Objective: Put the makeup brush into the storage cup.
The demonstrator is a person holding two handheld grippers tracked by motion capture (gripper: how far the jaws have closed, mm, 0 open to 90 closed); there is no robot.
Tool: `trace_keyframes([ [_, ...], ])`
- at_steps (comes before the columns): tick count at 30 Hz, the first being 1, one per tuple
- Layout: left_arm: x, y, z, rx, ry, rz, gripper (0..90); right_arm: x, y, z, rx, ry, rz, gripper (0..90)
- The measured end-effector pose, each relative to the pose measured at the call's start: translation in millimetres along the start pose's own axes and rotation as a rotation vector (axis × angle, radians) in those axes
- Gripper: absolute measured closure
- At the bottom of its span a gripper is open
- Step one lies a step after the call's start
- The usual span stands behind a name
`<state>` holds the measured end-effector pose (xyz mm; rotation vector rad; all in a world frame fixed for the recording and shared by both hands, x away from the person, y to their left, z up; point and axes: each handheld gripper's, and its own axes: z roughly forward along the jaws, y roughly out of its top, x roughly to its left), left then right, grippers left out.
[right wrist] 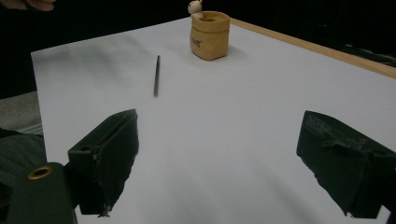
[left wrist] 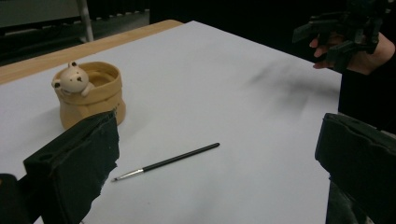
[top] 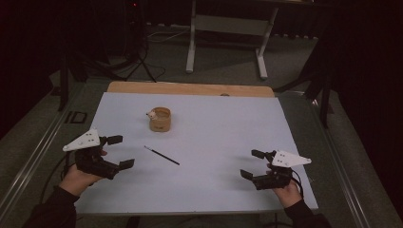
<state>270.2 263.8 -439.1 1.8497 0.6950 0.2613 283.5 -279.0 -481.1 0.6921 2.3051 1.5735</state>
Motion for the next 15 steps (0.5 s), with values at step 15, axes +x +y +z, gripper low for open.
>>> trace_keyframes([
  [15,4.2,23.8,6.8,0.047,-0.011,0.083,0.0,1.0,-0.2,1.9,0.01,0.008,-0.003,12.8],
])
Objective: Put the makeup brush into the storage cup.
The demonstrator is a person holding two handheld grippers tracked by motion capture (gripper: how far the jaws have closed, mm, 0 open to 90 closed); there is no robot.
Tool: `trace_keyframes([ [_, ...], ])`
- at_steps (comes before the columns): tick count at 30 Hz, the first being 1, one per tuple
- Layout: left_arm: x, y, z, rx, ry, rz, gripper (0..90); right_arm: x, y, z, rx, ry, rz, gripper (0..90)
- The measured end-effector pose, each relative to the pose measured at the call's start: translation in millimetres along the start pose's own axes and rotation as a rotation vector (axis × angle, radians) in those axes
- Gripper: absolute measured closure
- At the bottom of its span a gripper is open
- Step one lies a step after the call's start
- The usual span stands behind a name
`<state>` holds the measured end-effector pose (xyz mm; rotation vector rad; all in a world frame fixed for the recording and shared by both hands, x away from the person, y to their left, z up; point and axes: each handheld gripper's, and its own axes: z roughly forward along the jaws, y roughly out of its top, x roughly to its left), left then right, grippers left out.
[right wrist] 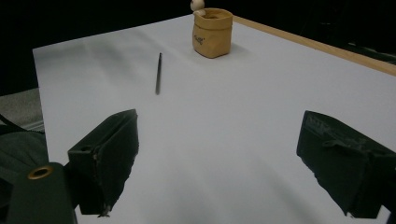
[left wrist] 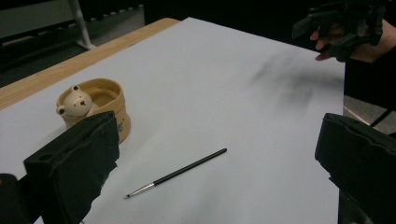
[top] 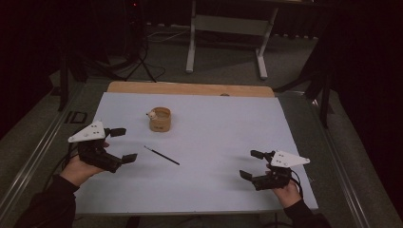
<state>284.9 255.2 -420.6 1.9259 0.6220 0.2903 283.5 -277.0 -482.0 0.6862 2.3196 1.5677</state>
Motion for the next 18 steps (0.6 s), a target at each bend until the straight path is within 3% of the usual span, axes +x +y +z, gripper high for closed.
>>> trace_keyframes([
  [9,2.1,11.7,8.3,0.061,0.013,0.056,0.0,1.9,1.3,1.1,-0.001,0.005,-0.01,12.8],
  [18,5.1,17.2,18.5,0.113,-0.014,0.096,0.0,2.9,1.2,2.6,0.003,0.006,-0.021,12.7],
])
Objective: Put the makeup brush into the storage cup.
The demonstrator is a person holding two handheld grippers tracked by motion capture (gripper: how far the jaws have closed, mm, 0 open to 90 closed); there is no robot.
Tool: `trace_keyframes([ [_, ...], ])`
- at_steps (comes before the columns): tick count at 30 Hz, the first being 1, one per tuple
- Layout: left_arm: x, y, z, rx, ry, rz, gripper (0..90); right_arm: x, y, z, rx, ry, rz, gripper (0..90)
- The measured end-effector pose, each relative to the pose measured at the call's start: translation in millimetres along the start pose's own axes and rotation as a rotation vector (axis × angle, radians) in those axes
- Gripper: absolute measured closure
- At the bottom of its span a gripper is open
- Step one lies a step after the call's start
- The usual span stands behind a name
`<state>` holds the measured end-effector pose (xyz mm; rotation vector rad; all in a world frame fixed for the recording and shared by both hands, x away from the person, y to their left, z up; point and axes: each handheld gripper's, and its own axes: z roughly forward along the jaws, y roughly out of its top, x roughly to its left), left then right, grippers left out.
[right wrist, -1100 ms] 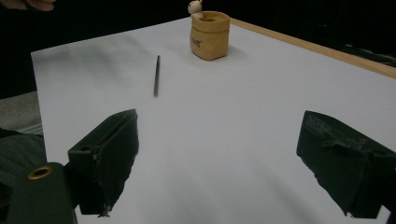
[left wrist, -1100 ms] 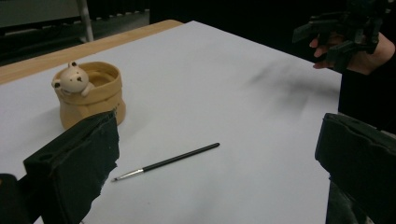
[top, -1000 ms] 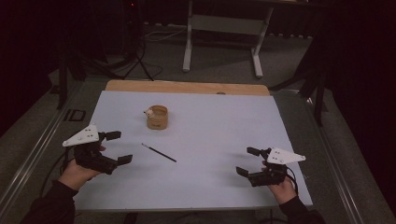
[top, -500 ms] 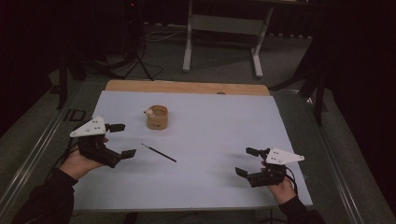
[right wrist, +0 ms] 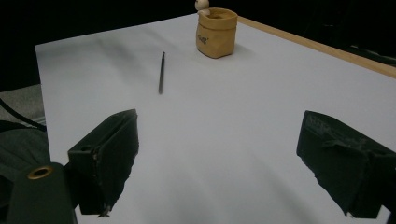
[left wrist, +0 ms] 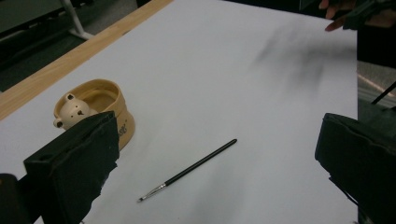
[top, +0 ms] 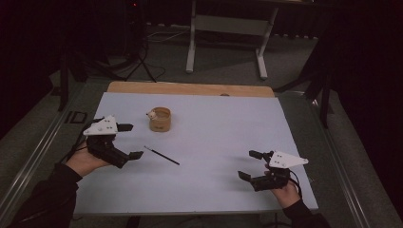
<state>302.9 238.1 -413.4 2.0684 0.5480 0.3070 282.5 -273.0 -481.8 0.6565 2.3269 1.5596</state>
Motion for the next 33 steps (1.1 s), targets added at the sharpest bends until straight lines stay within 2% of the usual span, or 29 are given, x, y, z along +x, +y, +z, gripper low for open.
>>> trace_keyframes([
  [6,4.7,5.7,4.2,0.026,0.0,0.015,0.0,0.4,0.2,0.2,-0.01,-0.001,-0.007,12.8],
  [10,5.8,9.1,7.4,0.043,-0.001,0.035,0.0,0.6,0.3,0.5,-0.011,0.004,-0.008,12.8],
  [12,7.8,11.1,12.2,0.068,-0.003,0.053,0.0,0.8,0.4,0.4,-0.018,0.006,-0.008,12.7],
  [17,11.0,12.7,21.4,0.092,-0.015,0.056,0.0,-0.5,0.3,-0.2,-0.021,-0.008,-0.006,12.0],
  [27,18.0,21.0,39.5,0.171,-0.034,0.12,0.0,-2.1,0.9,-2.1,-0.047,-0.018,0.01,12.0],
  [33,18.6,23.9,54.0,0.248,-0.05,0.174,0.0,-2.7,0.4,-2.0,-0.049,-0.009,0.019,12.0],
])
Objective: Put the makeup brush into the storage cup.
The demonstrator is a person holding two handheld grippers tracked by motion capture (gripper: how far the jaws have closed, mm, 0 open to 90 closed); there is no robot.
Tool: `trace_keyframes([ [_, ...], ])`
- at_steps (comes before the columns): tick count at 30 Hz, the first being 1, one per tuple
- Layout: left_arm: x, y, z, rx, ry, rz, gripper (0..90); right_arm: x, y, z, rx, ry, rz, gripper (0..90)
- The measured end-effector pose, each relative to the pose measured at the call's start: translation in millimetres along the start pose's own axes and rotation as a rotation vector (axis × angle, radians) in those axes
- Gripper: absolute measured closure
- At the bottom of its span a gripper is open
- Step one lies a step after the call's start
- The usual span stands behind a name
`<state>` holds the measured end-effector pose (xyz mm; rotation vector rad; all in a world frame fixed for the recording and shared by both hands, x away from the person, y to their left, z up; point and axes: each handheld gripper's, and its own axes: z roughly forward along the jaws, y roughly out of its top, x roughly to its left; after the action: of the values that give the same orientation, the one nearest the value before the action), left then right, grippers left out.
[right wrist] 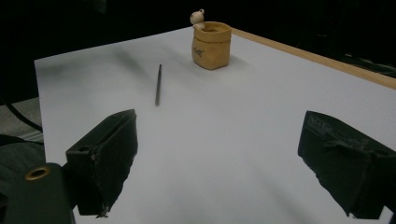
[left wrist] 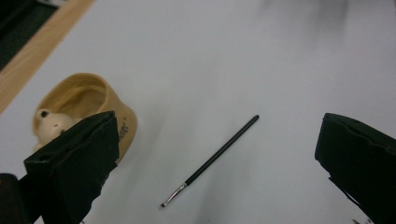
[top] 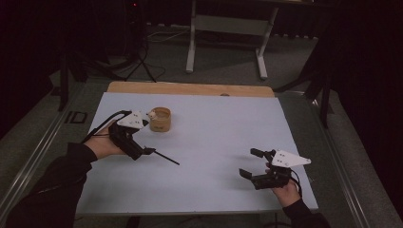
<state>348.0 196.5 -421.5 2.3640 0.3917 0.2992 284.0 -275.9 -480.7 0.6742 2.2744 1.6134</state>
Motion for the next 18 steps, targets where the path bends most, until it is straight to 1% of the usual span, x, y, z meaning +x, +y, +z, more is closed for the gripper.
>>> trace_keyframes([
  [1,0.0,0.0,0.0,0.0,0.0,0.0,0.0,0.0,0.0,0.0,0.0,0.0,0.0,12.0],
  [2,-2.7,2.6,5.5,0.037,-0.006,0.033,0.0,0.1,0.0,0.2,0.001,0.002,0.0,12.0],
  [3,-4.2,5.2,9.8,0.073,-0.017,0.052,0.0,0.3,-0.4,1.0,0.005,0.008,-0.001,12.0],
  [4,-5.1,6.4,11.7,0.087,-0.019,0.072,0.0,0.4,-0.5,1.3,0.006,0.007,-0.002,12.0],
  [5,-5.6,7.0,13.0,0.094,-0.025,0.076,0.0,0.4,-0.4,1.3,0.005,0.008,-0.002,12.0],
  [7,-5.6,7.0,13.0,0.094,-0.025,0.076,0.1,0.4,-0.3,1.3,0.004,0.008,-0.001,12.0],
  [8,-4.5,8.0,17.8,0.11,-0.035,0.085,0.1,0.4,-0.3,1.3,0.004,0.008,-0.001,12.0],
  [9,-3.9,8.1,19.2,0.116,-0.033,0.087,0.1,0.4,-0.4,1.3,0.006,0.01,-0.002,12.0],
  [10,-2.9,8.0,20.7,0.118,-0.043,0.085,0.1,0.5,-0.6,1.5,0.007,0.011,-0.002,12.0],
  [13,-2.8,7.9,25.2,0.136,-0.046,0.099,1.0,0.7,-0.7,2.0,0.011,0.016,-0.003,12.0],
  [15,-3.7,8.1,29.1,0.154,-0.042,0.119,1.0,0.7,-1.0,2.4,0.012,0.018,-0.003,12.0],
  [16,-3.6,8.4,30.6,0.158,-0.053,0.13,1.0,0.5,-1.1,2.6,0.012,0.02,-0.002,12.0],
  [17,-4.2,8.6,32.0,0.161,-0.045,0.152,1.6,0.4,-1.2,2.7,0.013,0.019,-0.002,12.0],
  [18,-4.1,9.1,33.3,0.17,-0.047,0.162,3.3,0.3,-1.2,2.8,0.014,0.018,-0.002,12.0],
])
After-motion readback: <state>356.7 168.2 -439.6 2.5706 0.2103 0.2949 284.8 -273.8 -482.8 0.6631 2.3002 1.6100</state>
